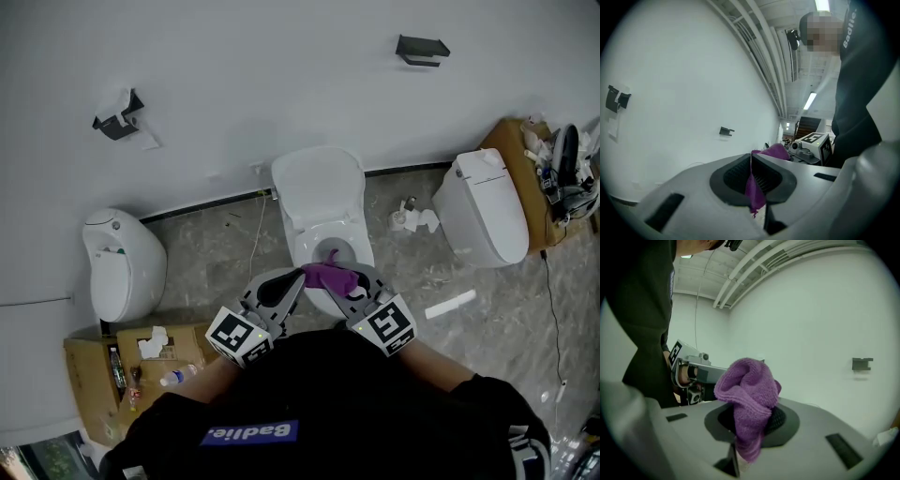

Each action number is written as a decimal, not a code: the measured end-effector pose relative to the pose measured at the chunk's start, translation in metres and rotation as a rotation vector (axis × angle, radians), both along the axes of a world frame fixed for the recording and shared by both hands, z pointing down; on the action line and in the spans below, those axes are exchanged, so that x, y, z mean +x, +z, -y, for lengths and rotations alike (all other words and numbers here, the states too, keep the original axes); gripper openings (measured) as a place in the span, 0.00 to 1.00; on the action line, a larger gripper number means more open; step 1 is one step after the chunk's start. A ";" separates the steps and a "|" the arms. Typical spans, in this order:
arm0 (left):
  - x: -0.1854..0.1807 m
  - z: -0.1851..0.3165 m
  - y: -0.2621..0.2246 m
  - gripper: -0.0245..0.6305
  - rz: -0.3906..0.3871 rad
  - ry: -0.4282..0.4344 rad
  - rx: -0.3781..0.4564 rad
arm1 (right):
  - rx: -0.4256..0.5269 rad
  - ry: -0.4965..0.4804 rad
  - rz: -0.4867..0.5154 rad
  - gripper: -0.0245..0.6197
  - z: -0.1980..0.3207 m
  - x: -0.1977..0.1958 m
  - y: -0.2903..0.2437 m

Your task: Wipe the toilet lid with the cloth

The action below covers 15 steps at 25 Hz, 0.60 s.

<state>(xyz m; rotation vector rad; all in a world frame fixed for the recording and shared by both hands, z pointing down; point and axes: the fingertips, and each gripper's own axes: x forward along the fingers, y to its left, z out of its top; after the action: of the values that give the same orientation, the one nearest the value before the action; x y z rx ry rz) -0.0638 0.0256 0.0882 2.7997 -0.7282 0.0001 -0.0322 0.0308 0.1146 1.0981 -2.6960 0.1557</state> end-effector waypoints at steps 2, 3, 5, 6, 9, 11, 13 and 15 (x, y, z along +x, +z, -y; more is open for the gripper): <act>0.003 -0.003 0.000 0.07 -0.002 0.014 -0.008 | -0.001 0.002 0.003 0.13 -0.003 0.000 0.000; 0.004 -0.004 -0.002 0.07 -0.006 0.017 -0.012 | -0.002 0.006 0.004 0.13 -0.004 0.001 0.001; 0.005 -0.005 -0.005 0.07 -0.010 0.025 -0.014 | -0.006 0.020 0.005 0.13 -0.004 0.003 0.003; 0.006 -0.005 -0.005 0.07 -0.008 0.032 -0.010 | -0.008 0.026 0.007 0.13 -0.004 0.003 0.003; 0.005 -0.006 -0.002 0.07 0.004 0.053 0.013 | -0.017 0.034 0.012 0.13 -0.004 0.002 0.005; 0.005 -0.006 -0.003 0.07 0.008 0.057 0.016 | -0.023 0.035 0.013 0.13 -0.005 0.001 0.007; 0.006 -0.007 -0.006 0.07 0.007 0.057 0.006 | -0.027 0.037 0.012 0.13 -0.005 0.000 0.008; 0.005 -0.007 -0.006 0.07 0.008 0.061 0.007 | -0.026 0.038 0.012 0.13 -0.005 -0.001 0.008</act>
<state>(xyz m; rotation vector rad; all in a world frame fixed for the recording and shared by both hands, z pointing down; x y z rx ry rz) -0.0587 0.0328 0.0826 2.8294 -0.6456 0.0203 -0.0329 0.0356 0.1224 1.1451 -2.6765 0.2038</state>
